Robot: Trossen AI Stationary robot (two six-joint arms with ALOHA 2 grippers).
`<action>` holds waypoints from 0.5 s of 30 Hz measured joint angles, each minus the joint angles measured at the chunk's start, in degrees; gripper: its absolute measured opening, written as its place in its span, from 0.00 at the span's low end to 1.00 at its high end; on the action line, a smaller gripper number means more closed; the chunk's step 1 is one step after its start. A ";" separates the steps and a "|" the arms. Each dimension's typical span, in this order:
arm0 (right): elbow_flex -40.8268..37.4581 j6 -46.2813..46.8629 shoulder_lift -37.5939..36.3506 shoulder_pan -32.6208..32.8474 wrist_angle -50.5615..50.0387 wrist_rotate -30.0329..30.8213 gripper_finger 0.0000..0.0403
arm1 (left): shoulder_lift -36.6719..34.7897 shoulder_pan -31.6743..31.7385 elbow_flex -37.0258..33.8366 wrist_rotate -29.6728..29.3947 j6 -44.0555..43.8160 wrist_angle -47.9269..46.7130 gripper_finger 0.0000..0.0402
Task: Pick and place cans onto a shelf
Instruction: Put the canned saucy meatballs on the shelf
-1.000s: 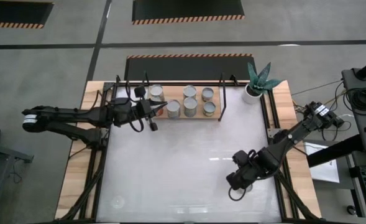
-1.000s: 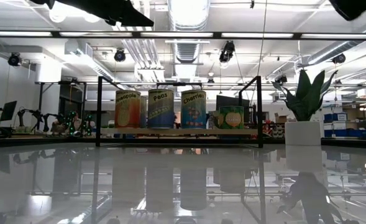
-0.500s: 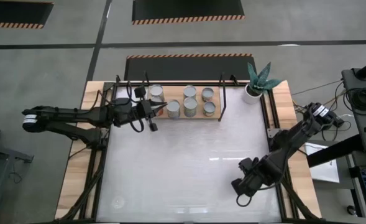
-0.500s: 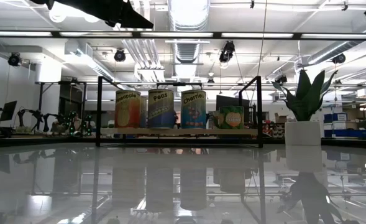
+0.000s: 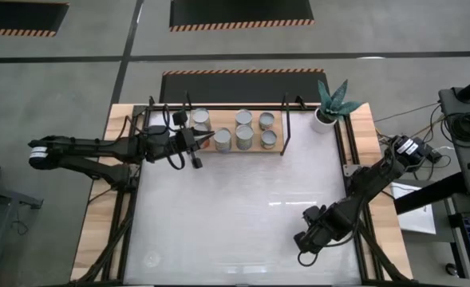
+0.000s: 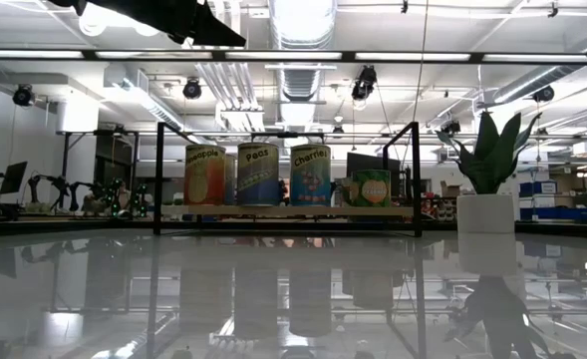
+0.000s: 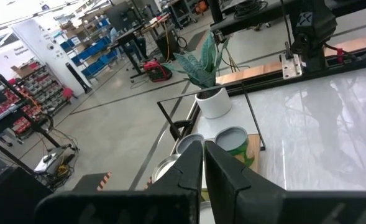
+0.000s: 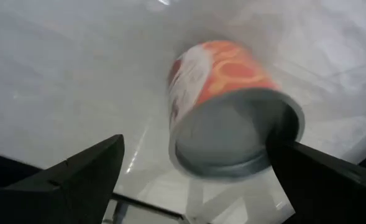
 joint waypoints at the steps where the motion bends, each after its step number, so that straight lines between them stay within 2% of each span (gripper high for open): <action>1: 0.10 0.00 -0.24 0.00 0.15 0.02 0.95 | 0.00 0.00 0.00 0.00 -0.02 0.00 0.00; 15: 0.17 5.53 -2.91 0.10 -3.74 -0.98 0.95 | 0.00 0.00 0.00 -0.04 -0.19 -0.42 0.00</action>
